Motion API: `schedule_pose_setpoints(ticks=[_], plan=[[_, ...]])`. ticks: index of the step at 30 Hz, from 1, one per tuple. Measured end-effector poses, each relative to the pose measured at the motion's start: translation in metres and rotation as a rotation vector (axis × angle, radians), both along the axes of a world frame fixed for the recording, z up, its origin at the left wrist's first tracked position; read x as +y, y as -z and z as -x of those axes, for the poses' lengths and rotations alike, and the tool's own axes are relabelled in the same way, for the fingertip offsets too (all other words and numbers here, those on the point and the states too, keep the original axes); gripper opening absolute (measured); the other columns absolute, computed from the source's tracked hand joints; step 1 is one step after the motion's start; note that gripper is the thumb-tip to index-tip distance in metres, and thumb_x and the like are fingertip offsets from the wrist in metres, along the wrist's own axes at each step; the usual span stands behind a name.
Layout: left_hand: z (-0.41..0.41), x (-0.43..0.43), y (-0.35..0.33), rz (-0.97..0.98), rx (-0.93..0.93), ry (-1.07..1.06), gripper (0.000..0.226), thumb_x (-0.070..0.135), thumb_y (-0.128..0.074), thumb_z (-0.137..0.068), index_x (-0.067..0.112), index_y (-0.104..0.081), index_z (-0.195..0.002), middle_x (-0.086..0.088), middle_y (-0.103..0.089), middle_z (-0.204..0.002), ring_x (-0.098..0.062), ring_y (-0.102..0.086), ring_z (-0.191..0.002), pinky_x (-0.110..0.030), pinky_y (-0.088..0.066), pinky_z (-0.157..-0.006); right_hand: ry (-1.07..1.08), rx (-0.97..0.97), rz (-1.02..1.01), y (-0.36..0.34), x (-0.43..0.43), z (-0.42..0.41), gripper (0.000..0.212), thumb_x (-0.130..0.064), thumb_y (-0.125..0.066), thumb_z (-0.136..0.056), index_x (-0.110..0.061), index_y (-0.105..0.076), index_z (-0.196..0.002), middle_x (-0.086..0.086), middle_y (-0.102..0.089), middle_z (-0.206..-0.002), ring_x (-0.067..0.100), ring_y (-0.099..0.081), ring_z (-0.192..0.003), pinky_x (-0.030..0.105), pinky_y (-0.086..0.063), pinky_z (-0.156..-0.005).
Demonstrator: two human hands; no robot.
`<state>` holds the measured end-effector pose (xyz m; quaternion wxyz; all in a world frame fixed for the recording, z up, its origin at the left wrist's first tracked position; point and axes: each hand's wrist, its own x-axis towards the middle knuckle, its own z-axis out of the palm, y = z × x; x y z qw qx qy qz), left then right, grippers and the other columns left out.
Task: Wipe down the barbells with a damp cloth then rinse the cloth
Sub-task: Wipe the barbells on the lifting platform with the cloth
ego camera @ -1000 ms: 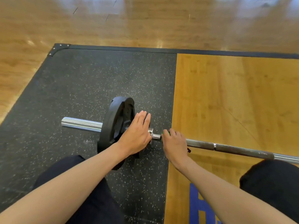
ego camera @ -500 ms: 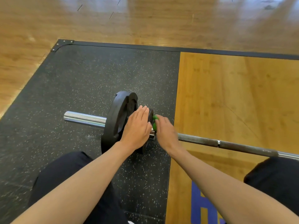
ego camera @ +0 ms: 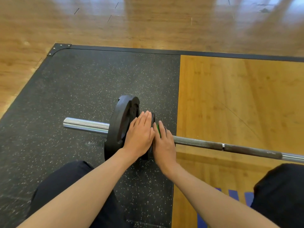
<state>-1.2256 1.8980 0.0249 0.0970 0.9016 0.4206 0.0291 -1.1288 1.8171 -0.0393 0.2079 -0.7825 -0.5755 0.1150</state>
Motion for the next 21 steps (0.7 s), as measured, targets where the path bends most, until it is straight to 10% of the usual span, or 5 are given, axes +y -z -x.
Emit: schedule_pose_setpoints(ticks=[5,11,16,21], plan=[[-0.001,0.000,-0.001,-0.013,-0.017,0.004,0.067,0.034,-0.014,-0.098,0.003,-0.025,-0.156,-0.012,-0.031,-0.162,-0.023,-0.023,-0.152,-0.041,-0.024,-0.123,0.024,-0.004,0.000,-0.014,0.015,-0.009,0.039,-0.019,-0.044,-0.103,-0.008,-0.053,-0.139,0.016,-0.054,-0.144,0.034,-0.062,-0.114,0.042,-0.050,-0.094],[-0.001,0.000,-0.003,-0.052,0.030,0.051,0.063,0.033,-0.018,-0.101,0.002,-0.027,-0.155,-0.013,-0.032,-0.160,-0.024,-0.023,-0.152,-0.042,-0.024,-0.123,0.138,0.294,0.498,-0.043,0.067,-0.032,0.025,-0.025,-0.037,-0.099,-0.018,-0.058,-0.089,0.009,-0.067,-0.104,0.029,-0.059,-0.089,0.037,-0.041,-0.070],[-0.002,0.001,-0.004,-0.072,0.039,0.048,0.065,0.031,-0.016,-0.098,0.002,-0.028,-0.155,-0.013,-0.034,-0.159,-0.024,-0.024,-0.151,-0.041,-0.025,-0.123,0.107,0.162,0.313,-0.033,0.052,-0.024,0.028,-0.026,-0.033,-0.105,-0.015,-0.059,-0.105,0.009,-0.066,-0.112,0.030,-0.062,-0.089,0.040,-0.045,-0.072],[-0.004,0.000,-0.004,-0.074,0.006,0.033,0.064,0.030,-0.016,-0.099,0.000,-0.031,-0.154,-0.014,-0.035,-0.159,-0.024,-0.024,-0.152,-0.040,-0.026,-0.122,-0.009,-0.011,-0.055,0.006,0.001,-0.004,0.057,-0.012,-0.047,-0.104,-0.016,-0.032,-0.158,0.011,-0.032,-0.163,0.029,-0.037,-0.146,0.044,-0.032,-0.120]])
